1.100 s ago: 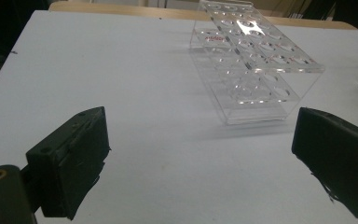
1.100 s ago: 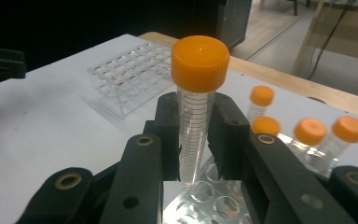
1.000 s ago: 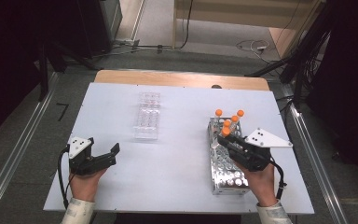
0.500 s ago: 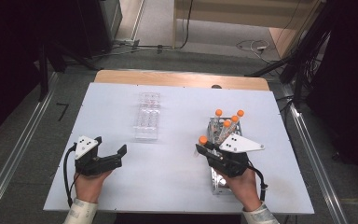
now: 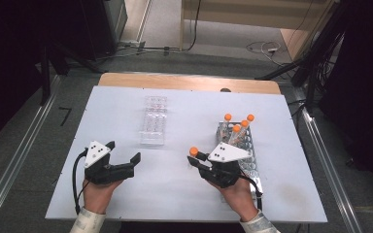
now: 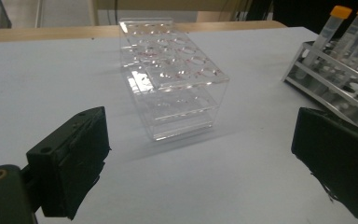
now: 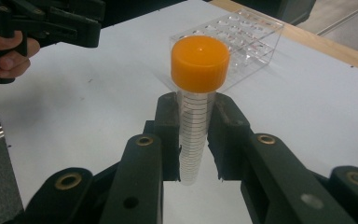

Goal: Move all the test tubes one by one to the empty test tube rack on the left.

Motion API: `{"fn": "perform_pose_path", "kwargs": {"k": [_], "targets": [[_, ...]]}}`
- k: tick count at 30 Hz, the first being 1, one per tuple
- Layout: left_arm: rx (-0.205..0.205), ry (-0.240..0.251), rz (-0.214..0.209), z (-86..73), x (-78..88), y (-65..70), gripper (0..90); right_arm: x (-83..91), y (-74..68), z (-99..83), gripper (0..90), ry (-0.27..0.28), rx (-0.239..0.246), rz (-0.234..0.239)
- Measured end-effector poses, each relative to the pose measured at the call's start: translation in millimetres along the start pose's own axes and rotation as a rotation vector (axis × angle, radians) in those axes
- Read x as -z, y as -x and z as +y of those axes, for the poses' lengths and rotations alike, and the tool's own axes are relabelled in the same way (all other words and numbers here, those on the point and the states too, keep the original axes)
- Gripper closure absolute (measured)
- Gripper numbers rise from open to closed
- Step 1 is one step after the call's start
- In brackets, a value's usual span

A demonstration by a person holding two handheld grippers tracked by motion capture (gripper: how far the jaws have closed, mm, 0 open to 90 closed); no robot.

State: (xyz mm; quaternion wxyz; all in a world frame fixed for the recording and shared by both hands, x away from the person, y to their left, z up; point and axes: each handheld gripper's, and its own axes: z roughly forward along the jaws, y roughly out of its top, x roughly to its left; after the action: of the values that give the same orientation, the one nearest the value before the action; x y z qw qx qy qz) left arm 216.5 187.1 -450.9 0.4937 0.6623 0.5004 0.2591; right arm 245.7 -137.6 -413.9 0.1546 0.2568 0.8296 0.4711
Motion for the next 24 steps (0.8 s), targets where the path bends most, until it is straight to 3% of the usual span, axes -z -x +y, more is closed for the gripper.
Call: {"fn": "perform_pose_path", "kwargs": {"k": [11,19,24], "targets": [[-0.034,0.027,-0.088,8.7,7.1,24.6,4.2,-27.9,-23.2,-1.6,72.2,-0.044,0.045,0.005],[-0.056,0.038,-0.141,12.4,10.0,42.0,5.6,-45.4,-29.8,-0.3,72.2,-0.061,0.017,0.042],[-0.072,0.040,-0.195,13.0,9.9,47.6,13.6,-56.3,-34.5,1.2,72.2,-0.059,-0.001,0.074]]}}
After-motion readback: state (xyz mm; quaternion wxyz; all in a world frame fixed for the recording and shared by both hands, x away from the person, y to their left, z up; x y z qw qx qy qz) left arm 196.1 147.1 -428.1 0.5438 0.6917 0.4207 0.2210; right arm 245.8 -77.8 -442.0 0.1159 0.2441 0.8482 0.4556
